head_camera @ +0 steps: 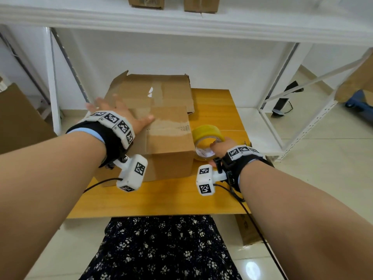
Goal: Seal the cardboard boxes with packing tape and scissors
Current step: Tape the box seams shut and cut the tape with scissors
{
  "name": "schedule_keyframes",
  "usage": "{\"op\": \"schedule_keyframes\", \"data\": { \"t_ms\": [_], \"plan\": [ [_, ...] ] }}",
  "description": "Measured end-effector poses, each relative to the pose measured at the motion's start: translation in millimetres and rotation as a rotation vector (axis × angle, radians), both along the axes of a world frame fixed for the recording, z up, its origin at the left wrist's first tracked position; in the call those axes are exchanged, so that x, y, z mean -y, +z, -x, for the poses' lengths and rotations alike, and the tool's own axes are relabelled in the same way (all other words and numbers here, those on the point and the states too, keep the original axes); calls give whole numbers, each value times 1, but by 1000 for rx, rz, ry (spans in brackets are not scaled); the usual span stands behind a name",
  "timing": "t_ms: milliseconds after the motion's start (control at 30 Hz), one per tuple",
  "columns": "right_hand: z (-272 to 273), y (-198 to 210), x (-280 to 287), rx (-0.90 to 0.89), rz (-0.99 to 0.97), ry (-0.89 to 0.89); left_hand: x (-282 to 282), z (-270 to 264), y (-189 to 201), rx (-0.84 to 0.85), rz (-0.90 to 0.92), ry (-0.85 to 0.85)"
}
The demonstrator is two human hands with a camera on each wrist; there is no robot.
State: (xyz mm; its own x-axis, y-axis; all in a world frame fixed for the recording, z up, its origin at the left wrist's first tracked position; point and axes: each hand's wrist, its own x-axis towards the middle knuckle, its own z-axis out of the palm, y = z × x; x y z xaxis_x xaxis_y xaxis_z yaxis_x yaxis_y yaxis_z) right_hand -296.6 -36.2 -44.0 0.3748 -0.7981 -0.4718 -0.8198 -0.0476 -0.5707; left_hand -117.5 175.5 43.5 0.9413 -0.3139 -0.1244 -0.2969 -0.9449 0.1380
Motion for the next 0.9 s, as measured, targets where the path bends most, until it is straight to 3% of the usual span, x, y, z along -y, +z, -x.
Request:
{"op": "schedule_keyframes", "data": {
  "t_ms": [67, 200, 300, 400, 500, 633, 900],
  "plan": [
    [-3, 0, -5, -22, 13, 2, -13, -11, -8, -101, 69, 137],
    [-14, 0, -16, -38, 7, -13, -27, -32, -31, -206, 261, 193],
    [-10, 9, -21, -16, -24, -52, -33, -15, -7, -229, 238, 161],
    [-5, 25, -11, 295, -165, -47, -39, -8, 10, -262, 235, 153],
    [-2, 62, -6, 577, -229, -149, -43, -4, 23, -309, 308, 135],
    [0, 121, -7, 674, -88, -140, -43, 8, 34, -390, 434, 95],
    [11, 200, -24, 486, 324, -45, -46, 33, 8, -543, 596, -5]
  ]
}}
